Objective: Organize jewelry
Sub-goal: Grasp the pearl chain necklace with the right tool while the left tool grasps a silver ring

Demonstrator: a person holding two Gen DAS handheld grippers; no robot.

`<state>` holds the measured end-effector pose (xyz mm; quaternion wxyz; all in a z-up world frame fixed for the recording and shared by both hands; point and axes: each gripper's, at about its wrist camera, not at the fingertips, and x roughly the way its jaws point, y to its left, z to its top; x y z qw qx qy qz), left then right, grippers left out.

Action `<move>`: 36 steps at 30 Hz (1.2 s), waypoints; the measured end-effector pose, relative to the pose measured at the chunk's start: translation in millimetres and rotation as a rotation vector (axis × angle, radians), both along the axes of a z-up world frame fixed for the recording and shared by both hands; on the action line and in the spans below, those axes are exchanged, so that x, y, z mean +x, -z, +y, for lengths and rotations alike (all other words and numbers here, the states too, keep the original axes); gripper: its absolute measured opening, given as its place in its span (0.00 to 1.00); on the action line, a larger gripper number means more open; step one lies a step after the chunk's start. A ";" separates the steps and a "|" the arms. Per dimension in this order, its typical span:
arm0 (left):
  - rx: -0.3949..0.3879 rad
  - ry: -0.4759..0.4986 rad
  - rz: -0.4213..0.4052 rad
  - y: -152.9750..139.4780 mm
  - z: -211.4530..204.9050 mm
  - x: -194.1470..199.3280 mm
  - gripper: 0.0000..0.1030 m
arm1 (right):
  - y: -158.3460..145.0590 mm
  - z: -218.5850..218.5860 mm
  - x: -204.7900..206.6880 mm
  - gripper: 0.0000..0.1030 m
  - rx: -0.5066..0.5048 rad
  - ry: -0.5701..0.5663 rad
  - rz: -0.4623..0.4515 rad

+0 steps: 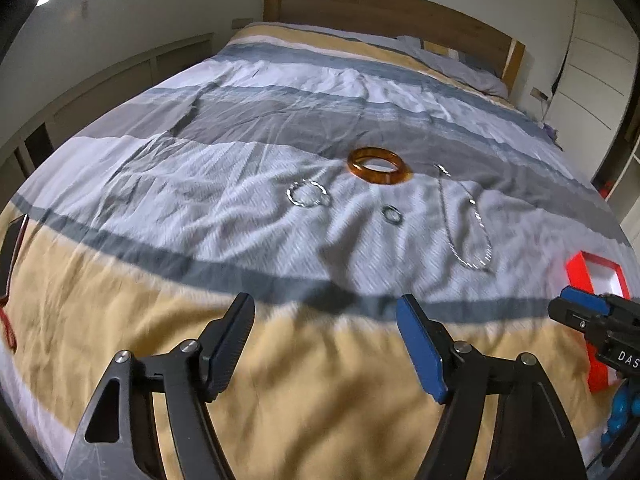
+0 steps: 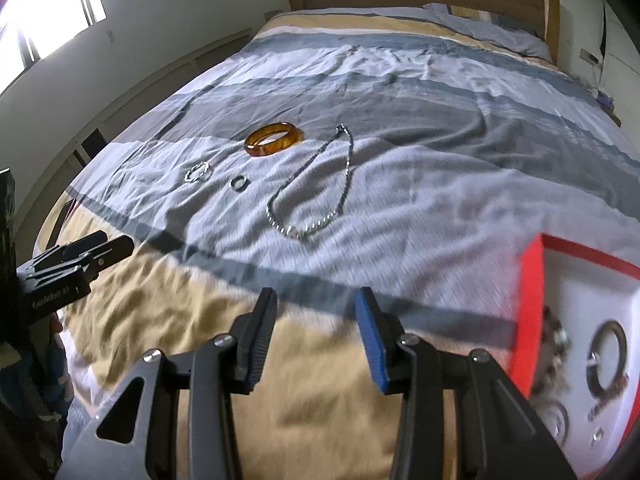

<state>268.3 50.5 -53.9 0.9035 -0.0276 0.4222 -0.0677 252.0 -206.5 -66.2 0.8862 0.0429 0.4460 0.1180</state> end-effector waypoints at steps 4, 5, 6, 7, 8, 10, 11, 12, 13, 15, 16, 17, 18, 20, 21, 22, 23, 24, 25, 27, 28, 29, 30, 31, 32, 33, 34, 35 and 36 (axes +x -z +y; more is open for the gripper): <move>-0.003 -0.005 0.009 7.1 8.5 27.9 0.70 | 8.1 0.2 25.9 0.39 0.009 0.003 0.005; -0.008 -0.005 0.011 8.9 10.8 36.6 0.70 | 9.4 0.6 31.8 0.40 0.012 0.006 0.006; -0.012 -0.005 0.013 10.0 12.4 42.7 0.70 | 11.2 1.2 39.9 0.43 0.018 0.009 0.007; -0.017 -0.004 0.015 11.4 13.9 50.2 0.70 | 12.4 1.8 44.9 0.44 0.021 0.010 0.007; -0.020 -0.004 0.016 12.6 15.1 56.5 0.70 | 13.1 2.5 50.2 0.46 0.023 0.012 0.006; -0.022 -0.006 0.017 15.1 16.6 68.7 0.70 | 15.2 4.2 61.9 0.47 0.030 0.018 0.002; -0.023 -0.011 0.018 16.5 17.7 75.4 0.70 | 16.5 4.9 66.8 0.48 0.033 0.020 0.004; -0.027 -0.012 0.018 17.5 18.2 79.1 0.70 | 18.1 5.6 72.8 0.48 0.038 0.024 0.004; -0.035 -0.011 0.017 18.6 18.0 83.6 0.70 | 19.2 6.2 75.5 0.48 0.041 0.026 0.004; -0.043 -0.002 0.012 19.6 15.3 87.8 0.70 | 21.1 7.2 82.4 0.48 0.044 0.027 0.004; -0.051 0.008 0.011 19.8 12.6 89.3 0.70 | 22.6 8.0 86.0 0.48 0.045 0.025 0.003; -0.068 0.025 0.011 20.4 8.8 90.6 0.70 | 23.9 8.6 88.8 0.48 0.044 0.024 0.004; -0.081 0.040 0.011 20.7 5.5 91.3 0.70 | 25.3 9.2 92.5 0.48 0.045 0.023 0.005; -0.103 0.080 0.002 20.3 -4.0 91.7 0.68 | 27.4 9.6 100.0 0.48 0.048 0.022 0.005; -0.109 0.099 0.001 20.6 -8.4 92.3 0.66 | 28.3 9.6 105.2 0.48 0.047 0.023 0.003; -0.116 0.123 0.002 21.4 -13.7 93.0 0.65 | 28.5 9.3 110.4 0.48 0.046 0.024 0.002; -0.118 0.147 0.003 22.4 -19.5 94.1 0.61 | 28.9 8.9 113.8 0.48 0.047 0.026 0.000; -0.115 0.167 0.005 23.4 -24.8 96.0 0.57 | 29.0 7.4 120.3 0.48 0.052 0.030 -0.002; -0.112 0.189 0.006 25.0 -29.8 97.4 0.55 | 29.2 5.8 126.3 0.48 0.059 0.033 -0.003; -0.111 0.225 0.013 28.0 -37.3 100.0 0.50 | 29.0 3.4 136.9 0.48 0.071 0.040 -0.005; -0.110 0.242 0.016 29.5 -40.8 101.2 0.49 | 29.1 2.4 143.9 0.48 0.081 0.041 -0.004; -0.107 0.258 0.017 31.0 -44.5 102.5 0.48 | 29.5 2.4 149.9 0.48 0.088 0.040 -0.001; -0.098 0.277 0.019 32.8 -49.1 103.7 0.48 | 30.0 2.9 156.5 0.48 0.093 0.038 0.001; -0.091 0.290 0.021 34.5 -52.7 105.3 0.46 | 30.7 4.4 163.0 0.48 0.093 0.031 0.003; -0.085 0.304 0.026 36.7 -55.9 107.4 0.44 | 31.2 5.6 166.9 0.48 0.091 0.029 0.002; -0.078 0.318 0.036 40.3 -59.5 110.4 0.42 | 32.3 7.6 171.4 0.48 0.089 0.024 0.004; -0.072 0.324 0.042 42.8 -62.1 113.0 0.42 | 34.7 10.6 176.6 0.48 0.088 0.013 0.012; -0.066 0.330 0.049 46.2 -64.4 116.1 0.42 | 37.5 13.7 180.0 0.48 0.081 0.006 0.020; -0.066 0.332 0.053 47.9 -65.6 118.0 0.42 | 40.4 16.4 183.4 0.48 0.070 0.001 0.027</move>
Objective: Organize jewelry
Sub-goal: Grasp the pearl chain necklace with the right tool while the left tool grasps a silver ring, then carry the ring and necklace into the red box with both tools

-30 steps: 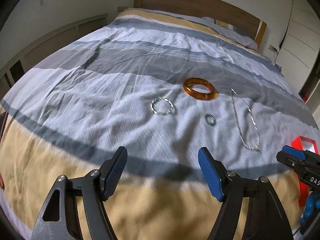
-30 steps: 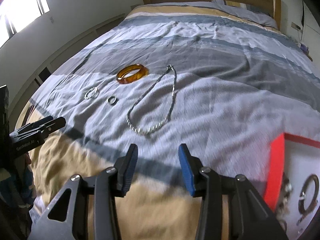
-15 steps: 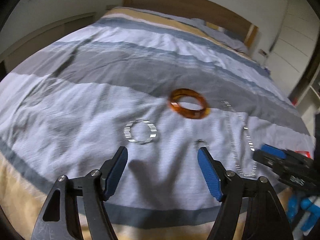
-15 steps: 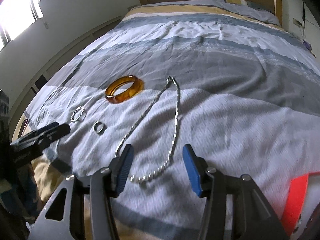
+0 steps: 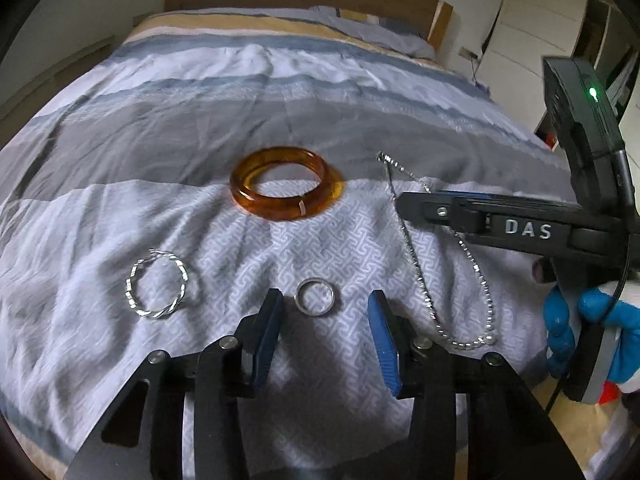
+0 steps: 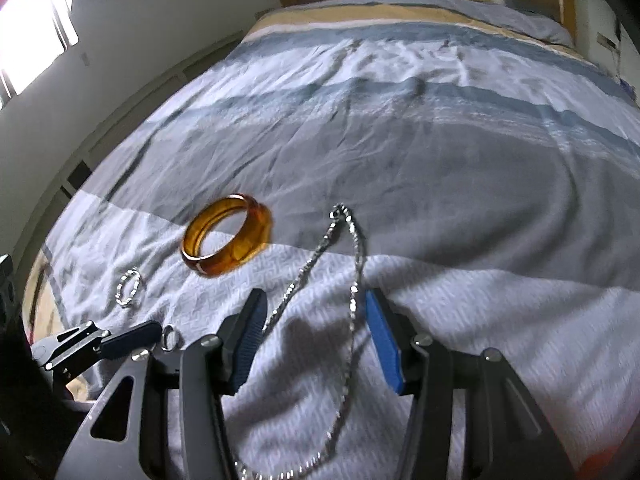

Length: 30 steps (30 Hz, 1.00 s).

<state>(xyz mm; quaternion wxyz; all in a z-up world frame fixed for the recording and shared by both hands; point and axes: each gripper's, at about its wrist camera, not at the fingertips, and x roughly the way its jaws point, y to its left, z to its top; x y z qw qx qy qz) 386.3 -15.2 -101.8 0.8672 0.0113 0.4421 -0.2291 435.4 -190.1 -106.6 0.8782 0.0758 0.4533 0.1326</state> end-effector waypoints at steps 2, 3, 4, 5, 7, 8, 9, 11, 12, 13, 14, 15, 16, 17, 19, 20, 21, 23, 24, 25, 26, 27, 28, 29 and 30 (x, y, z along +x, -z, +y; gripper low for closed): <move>0.000 0.007 0.001 2.7 -2.1 3.1 0.42 | 5.3 5.0 4.7 0.50 -0.010 -0.015 0.009; 0.005 0.011 0.002 4.1 -3.2 4.8 0.41 | 8.0 7.5 5.8 0.54 -0.013 -0.026 0.015; 0.012 0.013 0.003 5.5 -4.2 6.3 0.40 | 11.2 10.3 6.3 0.54 -0.025 -0.041 0.018; 0.019 0.015 0.003 6.9 -5.2 7.3 0.38 | 12.7 10.9 5.8 0.54 -0.037 -0.048 0.018; 0.030 0.016 0.002 8.5 -6.6 7.7 0.33 | 15.1 12.2 3.0 0.52 -0.064 -0.066 0.018; 0.032 0.014 0.000 8.9 -7.3 8.2 0.30 | 16.1 11.9 1.2 0.47 -0.082 -0.073 0.021; 0.036 0.013 -0.002 9.5 -7.6 8.2 0.26 | 17.0 12.3 -1.2 0.38 -0.112 -0.082 0.023; 0.040 0.012 -0.006 9.4 -7.7 7.6 0.19 | 15.9 9.6 -5.1 0.21 -0.143 -0.084 0.024; 0.044 0.015 -0.009 9.1 -8.5 6.8 0.19 | 14.9 6.4 -7.7 0.08 -0.145 -0.080 0.029; 0.051 0.015 -0.014 8.4 -9.7 5.6 0.19 | 14.0 2.9 -11.1 0.03 -0.147 -0.075 0.033; 0.055 0.015 -0.017 7.9 -9.5 4.4 0.19 | 13.3 -0.8 -15.0 0.02 -0.146 -0.071 0.034; 0.060 0.013 -0.023 7.1 -9.4 4.3 0.19 | 12.4 -4.1 -19.7 0.02 -0.142 -0.070 0.031; 0.064 0.010 -0.027 6.1 -9.6 2.8 0.19 | 11.0 -8.4 -27.2 0.02 -0.142 -0.066 0.025; 0.066 0.005 -0.030 5.0 -9.9 1.2 0.19 | 9.6 -11.4 -31.5 0.02 -0.139 -0.062 0.022; 0.063 -0.005 -0.037 1.8 -8.6 -3.2 0.19 | 5.2 -19.2 -43.4 0.02 -0.117 -0.045 0.009; 0.062 -0.010 -0.039 0.4 -7.8 -5.7 0.19 | 2.5 -22.8 -48.0 0.02 -0.103 -0.038 0.002; 0.061 -0.014 -0.039 -1.2 -7.4 -8.7 0.19 | -0.8 -26.7 -54.5 0.02 -0.089 -0.029 -0.006; 0.061 -0.017 -0.043 -4.4 -7.1 -14.1 0.19 | -7.9 -32.6 -65.9 0.02 -0.072 -0.015 -0.019; 0.062 -0.016 -0.046 -7.1 -6.5 -18.2 0.19 | -12.1 -35.7 -72.3 0.02 -0.063 -0.011 -0.026; 0.064 -0.014 -0.050 -9.9 -6.4 -22.2 0.19 | -17.4 -38.7 -79.2 0.02 -0.056 -0.007 -0.036; 0.066 -0.012 -0.053 -12.6 -6.6 -25.2 0.19 | -20.9 -40.3 -82.5 0.02 -0.053 -0.005 -0.042; 0.069 -0.009 -0.058 -16.5 -6.8 -28.8 0.19 | -27.3 -43.6 -89.9 0.02 -0.044 0.001 -0.053; 0.069 -0.006 -0.062 -20.1 -7.5 -32.2 0.19 | -31.3 -45.4 -93.9 0.02 -0.040 0.004 -0.059; 0.068 -0.003 -0.068 -25.1 -8.0 -36.5 0.19 | -36.1 -47.4 -98.0 0.02 -0.038 0.008 -0.067; 0.068 0.000 -0.073 -29.3 -9.0 -40.3 0.19 | -41.4 -49.4 -102.7 0.02 -0.036 0.013 -0.074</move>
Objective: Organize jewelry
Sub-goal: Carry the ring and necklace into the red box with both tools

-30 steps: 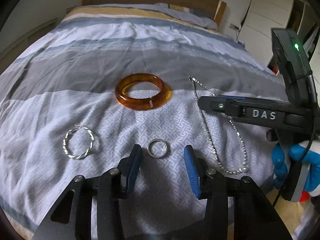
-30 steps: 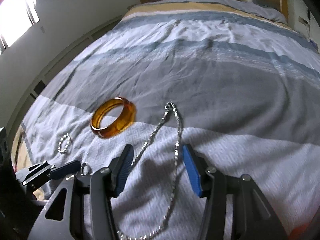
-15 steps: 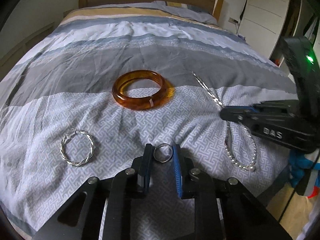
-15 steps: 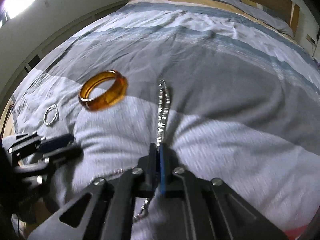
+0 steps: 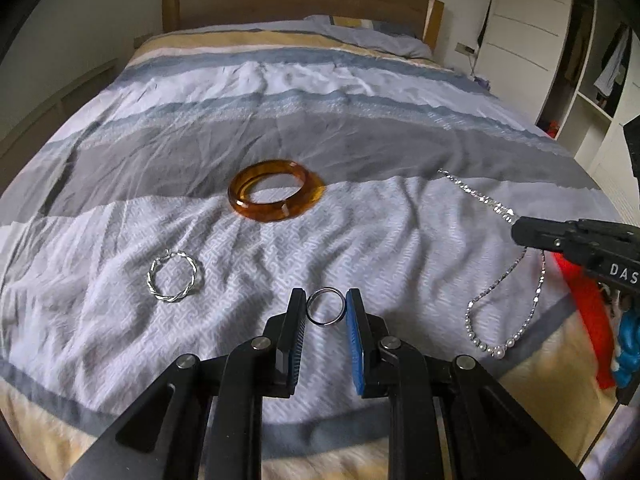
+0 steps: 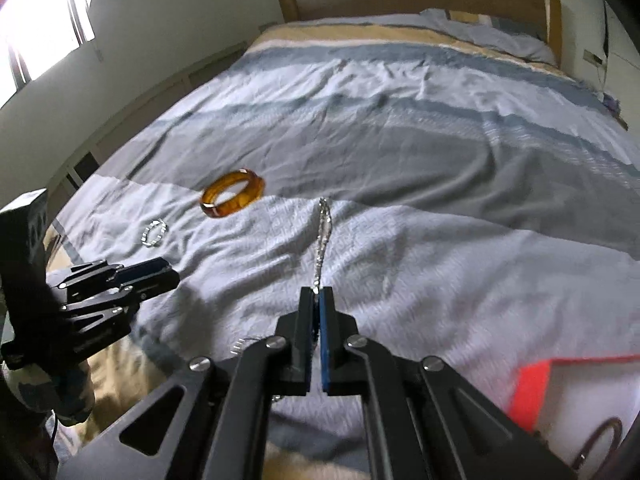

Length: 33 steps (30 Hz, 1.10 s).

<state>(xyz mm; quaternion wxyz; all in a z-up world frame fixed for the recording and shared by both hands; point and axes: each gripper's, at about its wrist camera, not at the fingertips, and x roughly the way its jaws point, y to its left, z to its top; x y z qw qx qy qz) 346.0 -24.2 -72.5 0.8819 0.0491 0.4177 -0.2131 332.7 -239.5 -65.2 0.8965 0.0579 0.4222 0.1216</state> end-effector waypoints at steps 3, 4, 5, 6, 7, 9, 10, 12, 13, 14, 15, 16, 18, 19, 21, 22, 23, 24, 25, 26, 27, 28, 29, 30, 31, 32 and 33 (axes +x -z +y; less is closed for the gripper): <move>0.005 0.013 -0.021 -15.0 -6.8 -10.1 0.19 | -20.8 -8.3 -16.4 0.02 0.008 0.013 -0.032; 0.006 0.019 -0.029 -20.2 -8.9 -13.7 0.19 | -27.8 -10.7 -22.1 0.02 0.011 0.019 -0.044; 0.006 0.027 -0.039 -27.6 -12.3 -18.6 0.19 | -33.5 -12.9 -26.3 0.02 0.013 0.023 -0.053; 0.006 0.034 -0.047 -33.2 -16.6 -21.7 0.19 | -43.8 -17.5 -33.1 0.02 0.015 0.030 -0.070; 0.006 0.043 -0.055 -38.7 -20.6 -25.3 0.19 | -50.3 -20.4 -37.7 0.02 0.015 0.034 -0.081; 0.002 0.067 -0.074 -52.7 -32.4 -35.0 0.19 | -66.0 -28.6 -49.5 0.02 0.013 0.046 -0.108; -0.003 0.078 -0.080 -57.8 -37.3 -38.8 0.19 | -75.0 -34.5 -56.4 0.02 0.010 0.054 -0.124; -0.015 0.112 -0.092 -69.2 -53.6 -48.3 0.19 | -93.2 -49.7 -72.2 0.02 0.002 0.072 -0.153; -0.020 0.130 -0.099 -74.1 -63.2 -53.7 0.19 | -99.0 -55.6 -77.9 0.02 -0.004 0.079 -0.163; -0.024 0.142 -0.101 -76.9 -69.8 -56.4 0.19 | -104.5 -62.8 -84.0 0.02 -0.011 0.087 -0.171; -0.035 0.164 -0.102 -80.7 -81.7 -61.2 0.19 | -109.7 -71.3 -91.3 0.02 -0.017 0.096 -0.179; -0.042 0.179 -0.102 -82.7 -90.2 -66.1 0.19 | -114.2 -80.9 -99.4 0.02 -0.024 0.108 -0.184; -0.054 0.221 -0.100 -84.9 -114.0 -77.2 0.19 | -117.7 -100.6 -116.9 0.02 -0.048 0.132 -0.186; -0.058 0.238 -0.098 -85.2 -124.4 -81.5 0.19 | -117.2 -107.3 -122.0 0.02 -0.056 0.140 -0.183; -0.070 0.282 -0.087 -83.9 -149.7 -91.9 0.19 | -112.7 -125.7 -134.5 0.02 -0.076 0.160 -0.168; -0.075 0.302 -0.080 -82.4 -161.6 -96.8 0.19 | -108.3 -135.6 -140.5 0.02 -0.087 0.173 -0.157; -0.080 0.329 -0.070 -79.5 -176.9 -103.3 0.19 | -103.8 -143.7 -145.2 0.02 -0.095 0.185 -0.148; -0.082 0.348 -0.062 -77.2 -188.2 -108.5 0.19 | -96.5 -154.3 -151.2 0.02 -0.105 0.203 -0.134; -0.083 0.367 -0.053 -74.6 -199.7 -114.1 0.19 | -92.1 -160.1 -154.0 0.02 -0.110 0.213 -0.126; -0.082 0.392 -0.040 -69.7 -213.9 -120.5 0.19 | -85.7 -168.9 -159.1 0.02 -0.114 0.226 -0.114; -0.082 0.408 -0.028 -65.8 -224.0 -125.5 0.19 | -78.9 -176.7 -163.1 0.02 -0.113 0.239 -0.100; -0.081 0.422 -0.016 -61.2 -232.4 -129.6 0.19 | -70.7 -184.1 -166.7 0.02 -0.113 0.252 -0.084; -0.079 0.441 0.001 -54.7 -244.6 -134.7 0.19 | -61.1 -191.5 -170.6 0.02 -0.115 0.264 -0.066; -0.074 0.452 0.011 -49.5 -253.2 -139.9 0.19 | -55.9 -195.5 -172.9 0.02 -0.115 0.270 -0.056; -0.067 0.462 0.020 -44.1 -261.4 -143.1 0.19 | -47.6 -200.5 -176.0 0.02 -0.116 0.277 -0.040; -0.058 0.470 0.028 -38.3 -268.5 -145.4 0.19 | -40.3 -205.1 -178.3 0.02 -0.117 0.282 -0.026; -0.048 0.476 0.038 -31.9 -277.4 -149.3 0.19 | -33.2 -208.7 -181.2 0.02 -0.117 0.286 -0.011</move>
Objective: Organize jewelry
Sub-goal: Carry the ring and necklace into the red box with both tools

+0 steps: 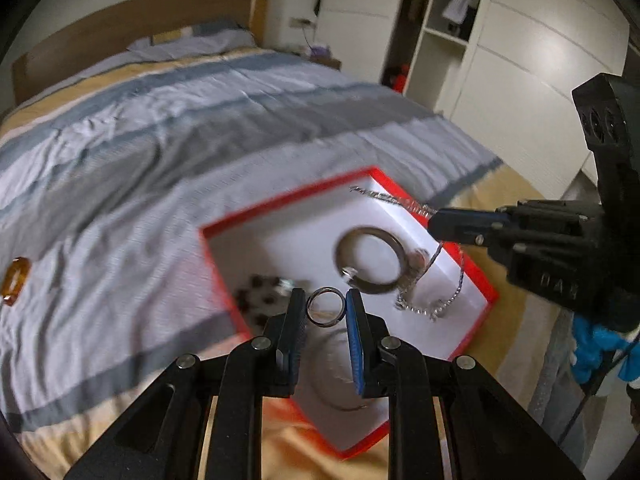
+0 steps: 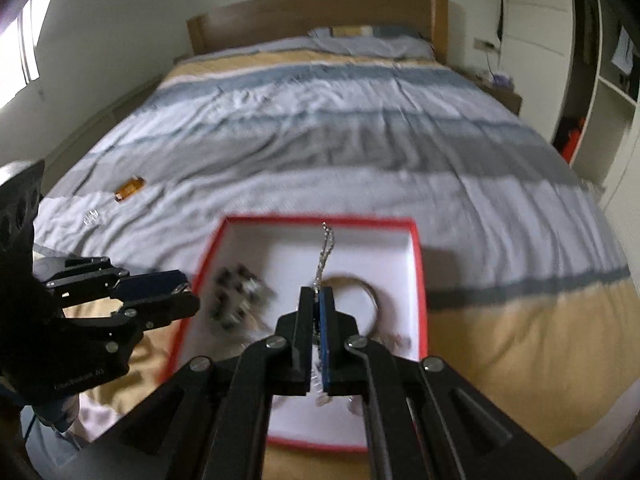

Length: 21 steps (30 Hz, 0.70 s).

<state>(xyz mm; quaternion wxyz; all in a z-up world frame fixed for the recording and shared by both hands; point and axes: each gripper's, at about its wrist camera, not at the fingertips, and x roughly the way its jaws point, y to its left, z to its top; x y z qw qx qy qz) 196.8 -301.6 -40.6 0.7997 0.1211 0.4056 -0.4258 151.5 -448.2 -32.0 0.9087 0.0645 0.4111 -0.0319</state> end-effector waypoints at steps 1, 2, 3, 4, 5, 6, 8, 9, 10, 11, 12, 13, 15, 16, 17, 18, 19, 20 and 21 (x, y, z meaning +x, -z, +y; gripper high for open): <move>0.008 0.001 0.005 4.6 -4.9 -0.6 0.19 | 8.0 -2.4 -3.3 0.02 0.004 0.005 0.016; 0.019 0.001 0.008 10.1 -11.4 -1.0 0.19 | 16.1 -5.0 -7.1 0.02 0.011 0.009 0.032; 0.036 -0.002 0.006 15.6 -17.8 -0.3 0.19 | 23.0 -7.8 -10.1 0.02 0.018 0.012 0.047; 0.050 -0.006 0.003 19.7 -22.5 0.8 0.19 | 30.1 -9.8 -13.0 0.02 0.024 0.016 0.062; 0.060 -0.011 0.002 23.3 -26.5 2.6 0.19 | 35.1 -11.1 -15.8 0.03 0.032 0.019 0.071; 0.075 -0.019 -0.002 27.9 -32.1 4.3 0.19 | 41.7 -12.8 -19.2 0.03 0.043 0.023 0.082; 0.109 -0.032 -0.021 34.3 -40.3 7.7 0.19 | 49.4 -14.2 -23.2 0.03 0.052 0.031 0.096; 0.120 -0.036 -0.026 36.7 -42.8 9.3 0.19 | 53.0 -15.0 -25.1 0.03 0.058 0.034 0.101; 0.129 -0.039 -0.029 38.7 -44.9 10.3 0.19 | 55.6 -15.4 -27.1 0.03 0.062 0.036 0.106; 0.137 -0.042 -0.031 40.2 -47.0 10.7 0.19 | 57.5 -15.4 -27.9 0.03 0.064 0.037 0.111; 0.146 -0.045 -0.035 42.2 -49.3 10.5 0.19 | 59.6 -15.7 -29.3 0.03 0.067 0.038 0.117; 0.153 -0.048 -0.038 43.5 -50.0 10.4 0.19 | 60.3 -16.4 -30.2 0.03 0.069 0.038 0.119; 0.164 -0.055 -0.041 45.9 -50.1 10.3 0.20 | 61.4 -16.3 -31.9 0.04 0.070 0.042 0.122; 0.167 -0.061 -0.041 46.3 -49.7 10.7 0.20 | 62.0 -15.9 -33.5 0.04 0.068 0.043 0.127; 0.170 -0.067 -0.039 47.2 -48.8 11.0 0.20 | 62.2 -15.3 -34.0 0.04 0.067 0.043 0.129; 0.172 -0.071 -0.036 46.9 -47.1 12.1 0.24 | 61.9 -15.2 -34.7 0.05 0.065 0.043 0.130; 0.172 -0.075 -0.037 46.3 -45.7 12.1 0.27 | 61.4 -14.5 -35.7 0.05 0.062 0.044 0.132; 0.172 -0.079 -0.038 45.1 -44.1 12.1 0.35 | 60.5 -14.1 -35.8 0.07 0.061 0.045 0.133; 0.170 -0.084 -0.039 43.1 -41.9 11.5 0.39 | 59.8 -13.8 -36.7 0.12 0.060 0.047 0.134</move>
